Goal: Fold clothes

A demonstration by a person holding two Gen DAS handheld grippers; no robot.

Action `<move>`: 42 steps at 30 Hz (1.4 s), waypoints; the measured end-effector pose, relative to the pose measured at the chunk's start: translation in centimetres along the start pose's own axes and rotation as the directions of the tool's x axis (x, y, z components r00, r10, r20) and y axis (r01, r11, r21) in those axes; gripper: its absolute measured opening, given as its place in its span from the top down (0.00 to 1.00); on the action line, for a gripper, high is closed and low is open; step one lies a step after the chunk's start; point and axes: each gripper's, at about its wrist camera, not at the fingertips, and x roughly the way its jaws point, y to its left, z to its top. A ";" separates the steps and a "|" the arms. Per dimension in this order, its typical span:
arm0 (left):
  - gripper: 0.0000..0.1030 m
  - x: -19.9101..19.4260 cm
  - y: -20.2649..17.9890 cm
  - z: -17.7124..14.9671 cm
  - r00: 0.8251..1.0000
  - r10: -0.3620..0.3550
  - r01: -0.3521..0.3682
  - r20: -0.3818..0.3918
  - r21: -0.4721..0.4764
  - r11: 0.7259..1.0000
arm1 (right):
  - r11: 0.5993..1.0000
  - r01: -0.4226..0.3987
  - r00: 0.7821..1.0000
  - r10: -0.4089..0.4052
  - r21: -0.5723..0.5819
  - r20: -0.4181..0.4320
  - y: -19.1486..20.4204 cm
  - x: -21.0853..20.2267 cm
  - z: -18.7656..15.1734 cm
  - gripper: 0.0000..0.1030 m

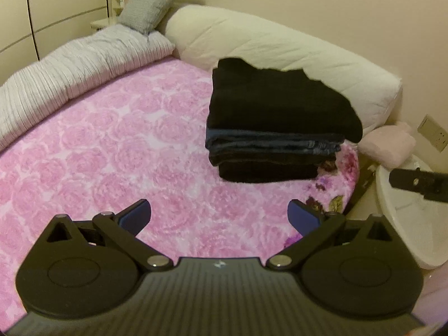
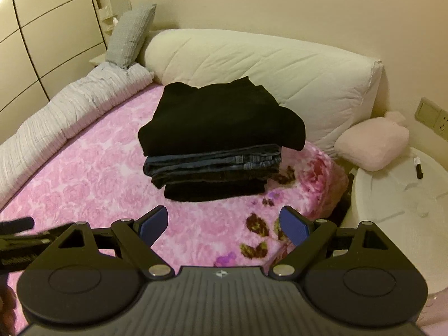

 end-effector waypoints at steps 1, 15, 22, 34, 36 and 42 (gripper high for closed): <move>0.01 0.8 0.0 -0.3 1.000 -0.006 0.006 -0.004 -0.004 1.000 | 1.000 0.001 1.000 -0.001 0.005 0.004 -0.1 0.5 -0.2 0.14; 0.01 11.5 -0.1 -4.7 0.999 -0.026 0.024 0.034 0.061 0.998 | 0.998 0.054 0.998 -0.054 0.021 0.017 0.0 9.5 -5.7 0.14; 0.01 12.9 0.3 -6.0 0.999 -0.027 0.023 0.046 0.075 0.997 | 0.998 0.061 0.997 -0.062 0.027 0.042 0.3 10.9 -7.2 0.14; 0.01 12.4 0.0 -5.7 0.998 -0.046 0.043 0.032 0.085 0.995 | 0.996 0.076 0.996 -0.078 0.055 0.041 0.4 10.2 -7.0 0.14; 0.01 12.3 -0.2 -5.6 0.998 -0.048 0.044 0.038 0.092 0.995 | 0.995 0.079 0.996 -0.081 0.058 0.048 0.3 10.0 -6.8 0.14; 0.00 11.7 -0.6 -5.4 0.997 -0.050 0.044 0.058 0.104 0.994 | 0.995 0.079 0.995 -0.083 0.061 0.055 0.4 9.5 -6.8 0.14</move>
